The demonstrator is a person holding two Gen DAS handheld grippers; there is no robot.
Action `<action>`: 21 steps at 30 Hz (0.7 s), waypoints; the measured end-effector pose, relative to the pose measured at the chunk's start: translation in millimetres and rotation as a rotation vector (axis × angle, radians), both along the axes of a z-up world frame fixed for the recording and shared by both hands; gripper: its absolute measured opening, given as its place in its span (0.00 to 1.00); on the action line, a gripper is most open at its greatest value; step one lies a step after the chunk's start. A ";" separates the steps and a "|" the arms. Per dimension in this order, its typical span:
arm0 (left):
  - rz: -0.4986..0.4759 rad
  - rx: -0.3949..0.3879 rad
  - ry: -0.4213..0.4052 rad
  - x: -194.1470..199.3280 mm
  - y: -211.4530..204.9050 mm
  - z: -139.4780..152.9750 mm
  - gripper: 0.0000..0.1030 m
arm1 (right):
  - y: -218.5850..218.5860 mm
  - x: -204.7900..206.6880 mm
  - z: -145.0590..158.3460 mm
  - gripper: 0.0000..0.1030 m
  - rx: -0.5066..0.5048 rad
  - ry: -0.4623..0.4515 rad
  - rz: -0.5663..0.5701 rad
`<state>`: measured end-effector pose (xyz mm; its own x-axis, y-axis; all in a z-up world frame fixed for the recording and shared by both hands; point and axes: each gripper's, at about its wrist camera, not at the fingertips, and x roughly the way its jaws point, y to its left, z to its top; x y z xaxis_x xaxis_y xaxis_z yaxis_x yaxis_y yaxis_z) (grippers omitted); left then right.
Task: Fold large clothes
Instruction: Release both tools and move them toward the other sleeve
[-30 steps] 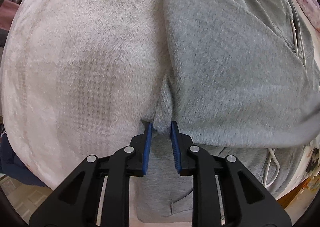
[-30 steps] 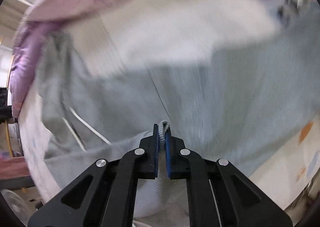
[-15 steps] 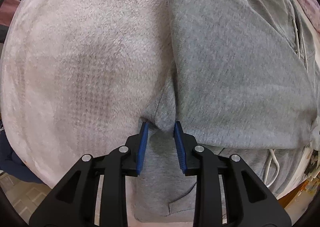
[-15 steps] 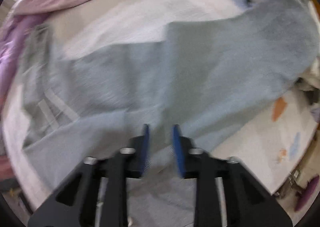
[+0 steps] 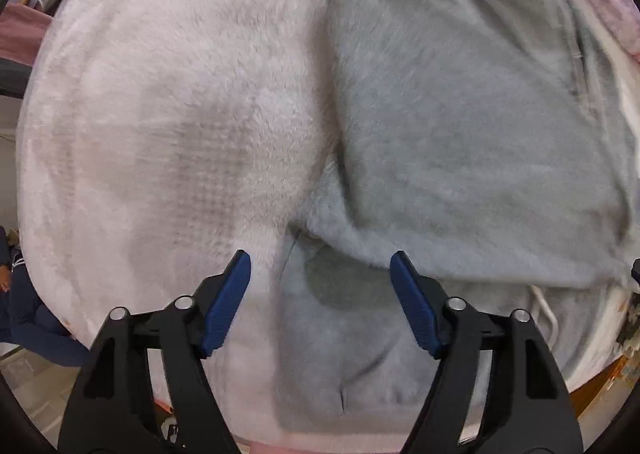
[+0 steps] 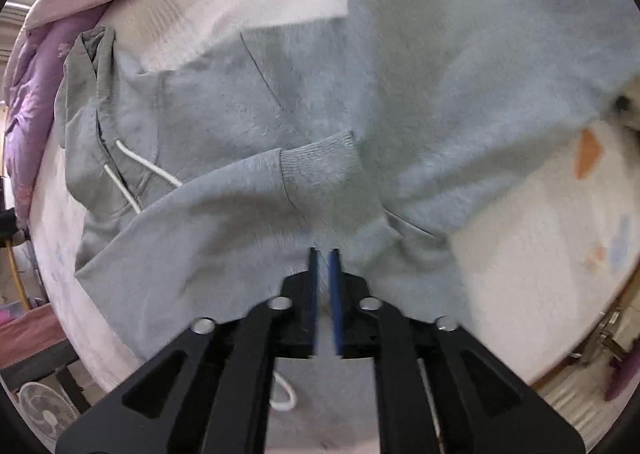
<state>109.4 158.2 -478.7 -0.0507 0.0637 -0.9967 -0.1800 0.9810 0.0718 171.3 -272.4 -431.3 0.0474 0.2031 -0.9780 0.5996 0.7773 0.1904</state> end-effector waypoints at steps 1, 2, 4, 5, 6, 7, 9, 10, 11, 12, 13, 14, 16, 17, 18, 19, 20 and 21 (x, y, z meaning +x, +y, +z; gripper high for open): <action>-0.006 -0.001 -0.007 -3.0 -2.7 8.4 0.71 | -2.2 -1.8 12.1 0.29 -0.004 -0.007 -0.002; -0.010 0.005 -0.016 -5.8 -6.1 20.6 0.72 | 2.7 -9.8 15.2 0.48 -0.001 -0.020 -0.004; -0.009 0.003 -0.043 -12.1 -12.9 47.4 0.74 | 3.5 -21.6 45.4 0.66 -0.012 -0.059 0.010; -0.008 -0.004 -0.054 -13.7 -15.0 57.3 0.74 | 2.5 -25.5 61.7 0.71 -0.032 -0.070 0.029; -0.005 -0.012 -0.070 -17.0 -18.6 71.6 0.76 | 18.2 -30.2 70.1 0.74 -0.049 -0.077 0.048; -0.002 -0.016 -0.084 -20.5 -22.6 85.5 0.79 | 20.0 -34.1 78.3 0.76 -0.063 -0.084 0.069; -0.008 -0.019 -0.108 -15.0 -30.4 107.8 0.79 | 24.5 -42.3 98.5 0.76 -0.087 -0.104 0.108; -0.012 -0.014 -0.121 -16.7 -35.4 121.8 0.79 | 29.9 -44.2 105.8 0.77 -0.085 -0.113 0.124; -0.014 -0.007 -0.136 -19.7 -41.2 136.5 0.79 | 36.1 -40.8 105.9 0.78 -0.080 -0.116 0.133; -0.015 -0.008 -0.151 -23.8 -47.0 148.5 0.79 | 37.4 -44.2 113.1 0.78 -0.073 -0.121 0.141; -0.013 -0.012 -0.165 -29.0 -52.8 157.3 0.79 | 38.8 -47.7 119.9 0.78 -0.069 -0.131 0.144; -0.010 -0.012 -0.174 -30.8 -57.7 164.2 0.79 | 45.9 -46.7 120.4 0.78 -0.067 -0.140 0.147; 0.002 -0.034 -0.192 -39.7 -67.9 182.8 0.79 | 42.8 -55.0 135.5 0.78 -0.062 -0.156 0.164; 0.006 -0.046 -0.200 -43.6 -72.1 192.7 0.79 | 41.5 -59.3 142.5 0.78 -0.064 -0.163 0.169; 0.012 -0.051 -0.215 -49.2 -75.5 200.4 0.79 | 41.8 -61.9 147.0 0.78 -0.065 -0.168 0.175; 0.016 -0.052 -0.227 -53.2 -77.4 205.3 0.79 | 41.1 -64.7 152.2 0.78 -0.064 -0.170 0.179; 0.019 -0.059 -0.238 -57.8 -81.6 212.5 0.79 | 39.6 -69.4 159.0 0.78 -0.057 -0.177 0.180; 0.017 -0.069 -0.242 -61.5 -85.9 217.8 0.79 | 38.0 -72.8 164.5 0.78 -0.053 -0.186 0.177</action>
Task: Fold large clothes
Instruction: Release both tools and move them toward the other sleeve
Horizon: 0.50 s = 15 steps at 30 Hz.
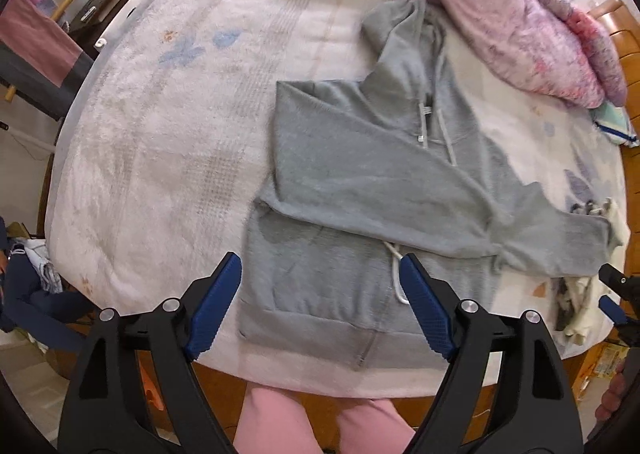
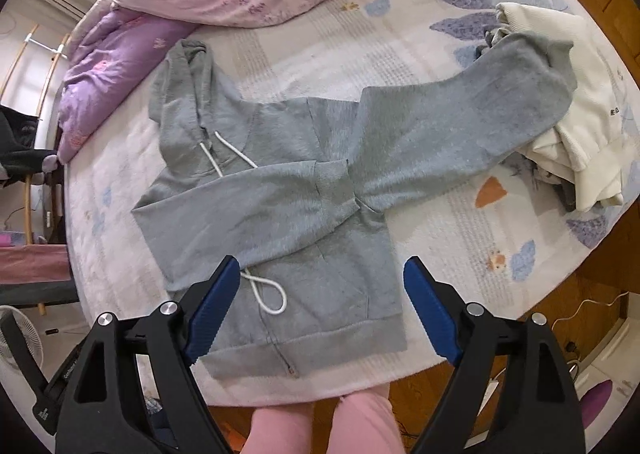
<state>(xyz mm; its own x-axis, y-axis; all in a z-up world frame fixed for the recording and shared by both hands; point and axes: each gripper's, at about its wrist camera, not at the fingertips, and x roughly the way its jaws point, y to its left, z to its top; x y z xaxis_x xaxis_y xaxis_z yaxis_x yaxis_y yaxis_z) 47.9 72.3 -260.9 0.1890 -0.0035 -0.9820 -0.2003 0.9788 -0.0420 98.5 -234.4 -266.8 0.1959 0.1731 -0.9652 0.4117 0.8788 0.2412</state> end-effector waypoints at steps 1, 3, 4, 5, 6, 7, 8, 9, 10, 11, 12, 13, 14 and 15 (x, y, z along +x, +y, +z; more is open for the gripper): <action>-0.005 -0.005 0.001 -2.5 -2.3 2.9 0.79 | -2.1 -5.2 7.3 0.78 0.003 -0.012 -0.006; -0.029 -0.005 -0.004 -9.5 -12.3 13.3 0.79 | -5.6 -14.6 17.5 0.79 -0.003 -0.027 -0.016; -0.049 -0.003 -0.024 -14.0 -18.9 20.5 0.79 | -7.1 -19.9 21.9 0.79 -0.011 -0.034 -0.022; -0.063 -0.003 -0.036 -17.2 -24.3 25.0 0.79 | -8.6 -25.1 25.8 0.79 -0.019 -0.040 -0.029; -0.079 -0.004 -0.043 -19.4 -29.1 27.0 0.80 | -10.6 -32.1 29.3 0.79 -0.026 -0.046 -0.041; -0.101 -0.009 -0.050 -22.2 -35.3 29.7 0.79 | -12.7 -38.8 32.2 0.79 -0.031 -0.049 -0.057; -0.122 -0.012 -0.055 -24.6 -41.0 31.4 0.79 | -14.9 -45.5 35.3 0.79 -0.033 -0.053 -0.075; -0.141 -0.014 -0.062 -27.1 -47.0 33.4 0.79 | -18.0 -55.0 38.9 0.79 -0.032 -0.060 -0.101; -0.155 -0.020 -0.070 -29.3 -51.5 34.7 0.79 | -20.6 -63.4 42.1 0.79 -0.029 -0.066 -0.122; -0.175 -0.033 -0.083 -33.0 -58.0 37.5 0.79 | -23.0 -71.0 44.7 0.79 -0.029 -0.070 -0.140; -0.196 -0.046 -0.092 -37.4 -65.2 39.9 0.79 | -25.7 -81.1 47.8 0.79 -0.035 -0.075 -0.162; -0.219 -0.051 -0.092 -42.0 -72.6 41.6 0.80 | -28.0 -90.3 51.1 0.79 -0.044 -0.078 -0.180; -0.243 -0.050 -0.090 -47.0 -80.3 42.9 0.80 | -31.4 -102.6 55.6 0.79 -0.055 -0.078 -0.205; -0.265 -0.053 -0.093 -52.0 -86.6 44.3 0.80 | -34.2 -110.8 58.9 0.79 -0.056 -0.082 -0.221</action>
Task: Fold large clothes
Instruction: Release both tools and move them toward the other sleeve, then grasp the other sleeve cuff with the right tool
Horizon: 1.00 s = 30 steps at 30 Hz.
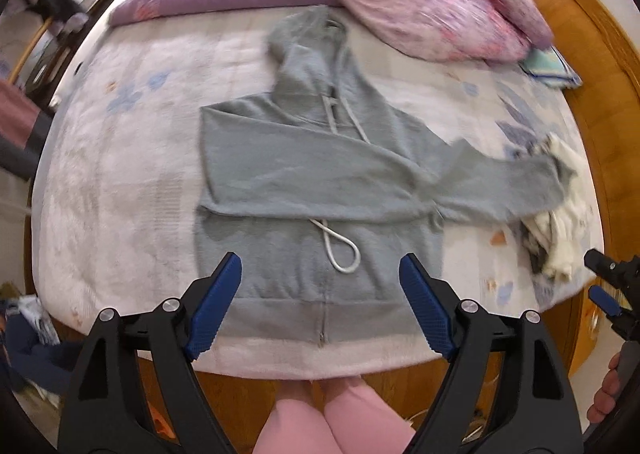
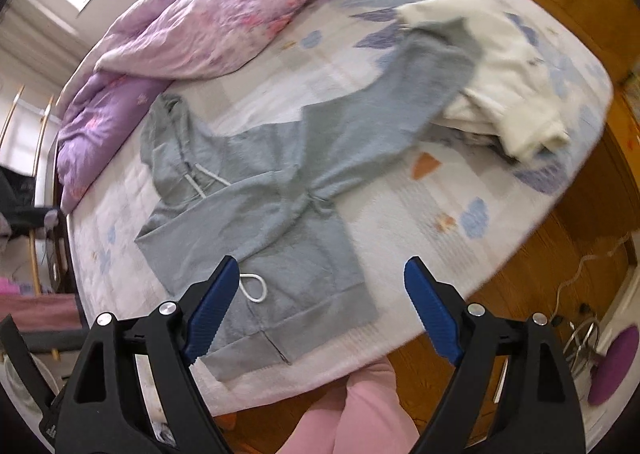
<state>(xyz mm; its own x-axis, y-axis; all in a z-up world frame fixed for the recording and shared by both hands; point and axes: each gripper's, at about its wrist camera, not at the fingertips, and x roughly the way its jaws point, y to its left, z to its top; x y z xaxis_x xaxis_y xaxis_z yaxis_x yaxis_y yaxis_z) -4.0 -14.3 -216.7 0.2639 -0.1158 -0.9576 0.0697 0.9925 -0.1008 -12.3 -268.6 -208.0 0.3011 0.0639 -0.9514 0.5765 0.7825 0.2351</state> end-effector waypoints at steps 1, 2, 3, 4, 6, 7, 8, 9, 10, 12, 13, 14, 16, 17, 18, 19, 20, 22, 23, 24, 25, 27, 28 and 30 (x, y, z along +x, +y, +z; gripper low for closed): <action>-0.029 -0.013 -0.007 -6.4 -8.1 2.2 0.80 | -3.5 -9.9 3.4 0.79 -0.001 -0.008 -0.019; -0.050 -0.022 -0.011 -10.4 -14.8 2.5 0.80 | -7.8 -19.4 6.1 0.79 -0.006 -0.011 -0.037; -0.073 -0.029 -0.011 -14.4 -22.2 2.4 0.80 | -11.3 -25.4 8.2 0.79 -0.014 -0.009 -0.050; -0.099 -0.031 -0.006 -18.8 -32.2 1.7 0.80 | -17.7 -35.0 10.4 0.79 -0.023 -0.005 -0.076; -0.128 -0.032 0.006 -23.5 -45.6 -0.2 0.80 | -28.5 -48.8 13.3 0.79 -0.018 -0.008 -0.114; -0.145 -0.041 0.014 -25.4 -55.2 -0.6 0.80 | -35.3 -55.5 14.7 0.79 -0.013 -0.012 -0.133; -0.154 -0.045 0.016 -26.2 -61.9 -0.5 0.79 | -40.7 -60.1 15.8 0.79 -0.012 -0.015 -0.149; -0.171 -0.042 0.016 -26.7 -71.5 0.1 0.80 | -49.1 -66.6 16.7 0.80 -0.013 -0.017 -0.173; -0.189 -0.030 0.012 -26.7 -81.8 0.9 0.79 | -56.9 -71.4 16.6 0.80 -0.012 -0.019 -0.195; -0.215 -0.002 0.006 -24.6 -100.3 1.9 0.79 | -76.1 -78.0 14.4 0.81 0.002 -0.018 -0.236; -0.224 -0.009 0.008 -21.8 -111.1 2.4 0.79 | -86.1 -80.1 12.6 0.81 0.010 -0.018 -0.255; -0.227 -0.024 0.010 -18.9 -120.7 2.6 0.79 | -98.3 -81.5 10.2 0.81 0.019 -0.018 -0.274; -0.230 -0.034 0.014 -12.0 -139.1 0.5 0.80 | -120.3 -80.5 6.1 0.81 0.030 -0.020 -0.294; -0.231 -0.021 0.016 -6.1 -155.0 -3.7 0.80 | -132.3 -78.0 3.3 0.81 0.033 -0.020 -0.299; -0.231 -0.012 0.020 -2.2 -163.5 -7.1 0.80 | -148.4 -72.6 -1.2 0.81 0.038 -0.016 -0.304; -0.226 0.001 0.033 5.0 -179.2 -14.0 0.80 | -164.0 -65.6 -6.2 0.81 0.044 -0.010 -0.307; -0.215 0.005 0.045 10.5 -188.6 -18.5 0.80 | -180.3 -56.6 -12.5 0.81 0.055 0.000 -0.306; -0.183 -0.022 0.088 25.8 -210.9 -32.8 0.79 | -204.4 -41.5 -23.7 0.81 0.079 0.019 -0.300; -0.171 -0.040 0.117 32.4 -220.2 -40.1 0.79 | -217.0 -33.5 -29.6 0.81 0.090 0.023 -0.295; -0.157 -0.047 0.139 38.1 -227.6 -46.4 0.79 | -233.6 -21.1 -38.3 0.81 0.102 0.030 -0.284; -0.140 -0.044 0.157 43.9 -235.4 -53.1 0.79 | -244.9 -11.8 -45.4 0.81 0.109 0.035 -0.278; -0.115 -0.026 0.176 54.5 -246.2 -63.4 0.79 | -270.4 9.4 -64.0 0.82 0.131 0.047 -0.269; -0.103 -0.018 0.182 59.0 -249.9 -67.8 0.79 | -282.1 18.6 -74.6 0.82 0.148 0.054 -0.270; -0.077 0.008 0.201 72.7 -257.5 -80.6 0.79 | -303.9 35.8 -95.7 0.82 0.189 0.055 -0.279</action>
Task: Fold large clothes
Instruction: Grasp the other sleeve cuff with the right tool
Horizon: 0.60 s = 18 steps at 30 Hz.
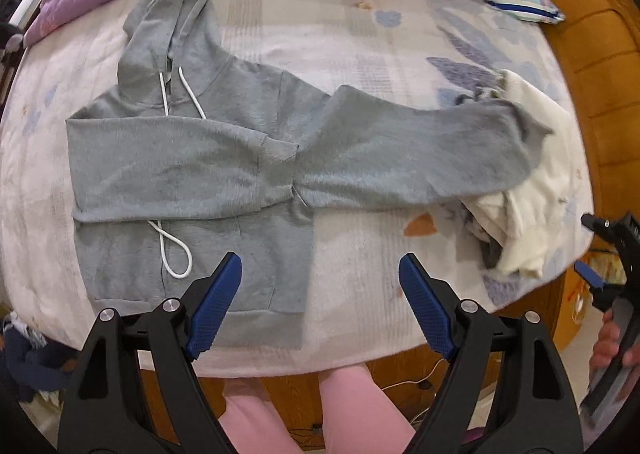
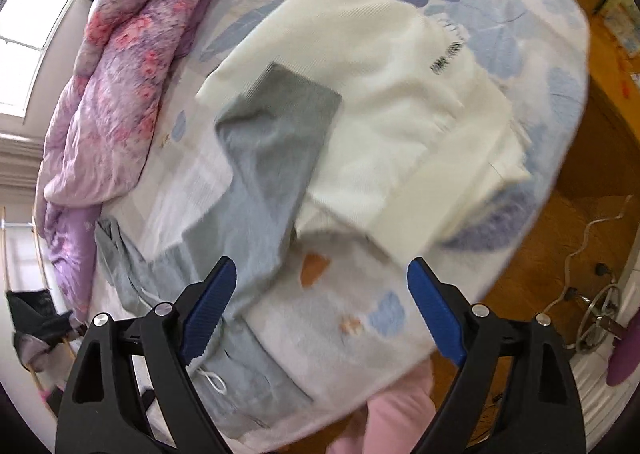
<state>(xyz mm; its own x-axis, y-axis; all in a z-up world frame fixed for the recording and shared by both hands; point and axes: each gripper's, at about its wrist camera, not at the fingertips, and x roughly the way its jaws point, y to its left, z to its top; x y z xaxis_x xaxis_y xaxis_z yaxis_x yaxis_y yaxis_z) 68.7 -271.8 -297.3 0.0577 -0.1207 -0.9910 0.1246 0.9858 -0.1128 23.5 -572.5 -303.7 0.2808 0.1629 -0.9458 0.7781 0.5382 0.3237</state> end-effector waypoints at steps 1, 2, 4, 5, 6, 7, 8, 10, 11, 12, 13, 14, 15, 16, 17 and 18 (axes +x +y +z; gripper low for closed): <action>0.008 0.027 -0.002 7.0 -2.7 -6.6 0.79 | -14.4 11.6 -16.5 0.82 0.032 -0.004 -0.010; 0.015 0.057 -0.001 11.5 -4.0 -11.6 0.79 | -24.7 21.8 -28.3 0.82 0.056 0.003 -0.017; 0.037 0.128 0.012 23.8 -2.6 -25.5 0.79 | -44.3 37.5 -55.2 0.82 0.108 0.014 -0.039; 0.051 0.135 0.017 28.4 1.0 -29.9 0.79 | -52.5 44.6 -67.1 0.82 0.137 0.013 -0.052; 0.066 0.138 0.023 32.8 4.6 -34.6 0.79 | -58.7 50.1 -77.0 0.82 0.162 0.007 -0.062; 0.080 0.143 0.029 35.7 8.0 -38.1 0.79 | -64.9 56.0 -88.8 0.82 0.193 -0.005 -0.076; 0.100 0.153 0.039 40.5 12.4 -44.5 0.79 | -70.3 61.5 -100.8 0.82 0.216 -0.020 -0.090; 0.136 0.172 0.059 47.7 20.5 -55.8 0.79 | -77.6 69.2 -121.3 0.82 0.246 -0.015 -0.111; 0.152 0.180 0.072 51.1 23.9 -60.9 0.79 | -80.4 72.0 -130.9 0.82 0.266 -0.015 -0.125; 0.165 0.182 0.078 53.7 26.4 -64.6 0.79 | -81.7 74.5 -134.8 0.82 0.282 -0.033 -0.131; 0.178 0.184 0.081 56.2 29.4 -68.4 0.79 | -82.3 77.5 -137.0 0.82 0.290 -0.069 -0.124; 0.183 0.187 0.082 57.3 31.4 -71.3 0.79 | -82.3 79.9 -136.0 0.79 0.278 -0.083 -0.109; 0.185 0.194 0.086 59.1 32.6 -75.3 0.79 | -81.5 82.5 -132.8 0.76 0.247 -0.088 -0.089; 0.184 0.206 0.091 60.8 33.1 -79.6 0.79 | -80.4 83.6 -128.7 0.59 0.216 -0.088 -0.077; 0.184 0.215 0.094 61.5 32.7 -82.6 0.79 | -79.9 84.0 -125.8 0.36 0.204 -0.101 -0.070; 0.185 0.222 0.096 62.9 32.5 -86.2 0.79 | -77.9 85.7 -120.5 0.28 0.214 -0.157 -0.050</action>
<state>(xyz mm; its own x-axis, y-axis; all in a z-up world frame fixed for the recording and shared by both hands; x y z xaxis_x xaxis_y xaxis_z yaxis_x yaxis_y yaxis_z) 131.6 -239.3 -383.5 -0.0367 0.1033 -0.9940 -0.0601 0.9926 0.1054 109.2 -650.5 -424.2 0.4342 0.3363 -0.8357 0.7332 0.4071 0.5448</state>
